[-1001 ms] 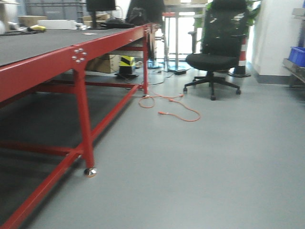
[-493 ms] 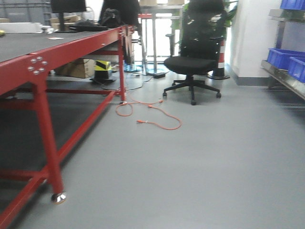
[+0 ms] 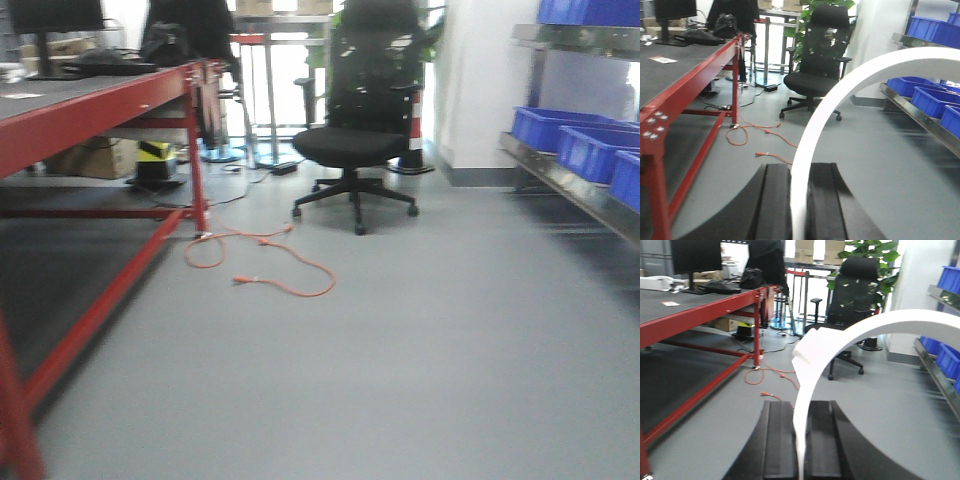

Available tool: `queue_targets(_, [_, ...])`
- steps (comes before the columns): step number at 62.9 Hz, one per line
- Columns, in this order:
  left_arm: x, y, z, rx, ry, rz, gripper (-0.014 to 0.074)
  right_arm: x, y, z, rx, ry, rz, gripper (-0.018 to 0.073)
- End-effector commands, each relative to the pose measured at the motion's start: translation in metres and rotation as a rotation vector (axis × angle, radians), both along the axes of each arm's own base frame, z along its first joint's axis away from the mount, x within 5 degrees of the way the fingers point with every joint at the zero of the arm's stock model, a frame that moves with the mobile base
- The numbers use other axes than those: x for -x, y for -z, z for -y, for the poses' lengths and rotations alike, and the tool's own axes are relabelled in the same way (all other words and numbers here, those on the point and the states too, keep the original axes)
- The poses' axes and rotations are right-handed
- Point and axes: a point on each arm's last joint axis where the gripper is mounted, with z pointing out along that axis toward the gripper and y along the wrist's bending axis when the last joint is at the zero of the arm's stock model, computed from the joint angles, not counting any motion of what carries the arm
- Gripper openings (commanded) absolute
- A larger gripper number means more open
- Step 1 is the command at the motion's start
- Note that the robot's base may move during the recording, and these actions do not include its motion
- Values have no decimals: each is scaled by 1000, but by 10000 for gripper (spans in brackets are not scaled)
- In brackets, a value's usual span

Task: Grab PVC pipe and place in blue bin
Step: 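Drive the base toward the shelves of blue bins carrying both clamps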

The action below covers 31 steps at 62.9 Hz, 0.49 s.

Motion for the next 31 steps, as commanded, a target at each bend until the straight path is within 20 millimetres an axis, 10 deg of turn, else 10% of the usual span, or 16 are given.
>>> queue_targets(1, [2, -3, 0, 18, -5, 36, -111, 0, -1, 1, 4, 10, 26, -169])
queue_targets(31, [2, -4, 0, 18, -5, 40, -111, 0, -1, 1, 4, 10, 26, -169])
